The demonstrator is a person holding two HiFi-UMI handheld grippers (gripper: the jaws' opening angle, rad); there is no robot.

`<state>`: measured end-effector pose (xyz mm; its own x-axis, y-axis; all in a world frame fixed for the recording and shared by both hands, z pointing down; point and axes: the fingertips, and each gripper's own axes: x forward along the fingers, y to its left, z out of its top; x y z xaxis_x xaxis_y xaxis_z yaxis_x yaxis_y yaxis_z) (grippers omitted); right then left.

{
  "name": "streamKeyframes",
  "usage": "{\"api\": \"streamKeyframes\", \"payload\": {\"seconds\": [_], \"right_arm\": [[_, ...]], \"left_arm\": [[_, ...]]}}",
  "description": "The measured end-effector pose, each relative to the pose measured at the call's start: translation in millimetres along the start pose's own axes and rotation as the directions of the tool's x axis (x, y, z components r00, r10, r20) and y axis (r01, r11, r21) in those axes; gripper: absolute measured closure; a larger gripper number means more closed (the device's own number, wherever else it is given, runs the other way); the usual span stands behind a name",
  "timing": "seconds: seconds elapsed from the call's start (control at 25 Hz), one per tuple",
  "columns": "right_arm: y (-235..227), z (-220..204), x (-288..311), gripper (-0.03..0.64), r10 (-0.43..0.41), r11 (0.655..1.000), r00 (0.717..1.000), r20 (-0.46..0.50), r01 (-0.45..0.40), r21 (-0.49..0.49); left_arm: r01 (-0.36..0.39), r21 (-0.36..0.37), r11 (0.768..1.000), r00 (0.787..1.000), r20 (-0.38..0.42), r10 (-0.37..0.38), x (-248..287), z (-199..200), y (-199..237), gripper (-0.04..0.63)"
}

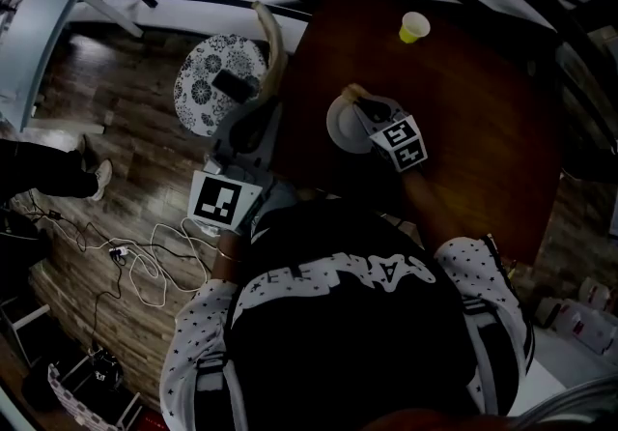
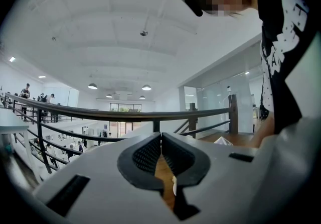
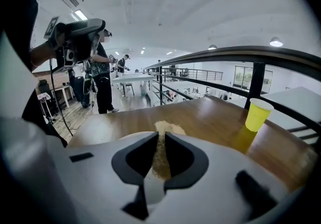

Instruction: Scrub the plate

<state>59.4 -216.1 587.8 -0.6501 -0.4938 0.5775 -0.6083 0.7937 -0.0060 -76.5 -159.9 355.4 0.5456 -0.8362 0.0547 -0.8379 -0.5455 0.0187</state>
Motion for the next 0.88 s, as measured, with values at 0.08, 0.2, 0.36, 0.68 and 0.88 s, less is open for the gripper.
{"api": "streamKeyframes", "payload": {"seconds": [0.08, 0.2, 0.36, 0.68, 0.88], "right_arm": [[0.9, -2.0, 1.0, 0.568, 0.006, 1.000, 1.000, -0.004, -0.006, 0.000], [3.0, -4.4, 0.9, 0.568, 0.009, 1.000, 1.000, -0.008, -0.009, -0.007], [10.5, -8.2, -1.1, 0.568, 0.017, 1.000, 1.000, -0.022, -0.018, -0.024], [16.3, -11.4, -3.1, 0.568, 0.026, 0.999, 0.999, -0.039, -0.027, -0.035], [22.1, -12.3, -3.5, 0.568, 0.039, 0.998, 0.998, -0.051, -0.041, -0.040]], "left_arm": [[0.004, -0.003, 1.000, 1.000, -0.003, -0.004, 2.3, -1.2, -0.7, 0.580], [0.009, -0.001, 1.000, 1.000, -0.003, -0.009, 4.3, -2.2, -1.8, 0.580], [0.016, -0.001, 1.000, 1.000, 0.001, -0.016, 2.9, -2.4, -4.7, 0.580], [0.017, -0.006, 1.000, 1.000, 0.001, -0.017, 1.5, -2.1, -5.7, 0.580], [0.017, -0.006, 1.000, 1.000, 0.002, -0.017, -1.3, -2.0, -6.7, 0.580]]}}
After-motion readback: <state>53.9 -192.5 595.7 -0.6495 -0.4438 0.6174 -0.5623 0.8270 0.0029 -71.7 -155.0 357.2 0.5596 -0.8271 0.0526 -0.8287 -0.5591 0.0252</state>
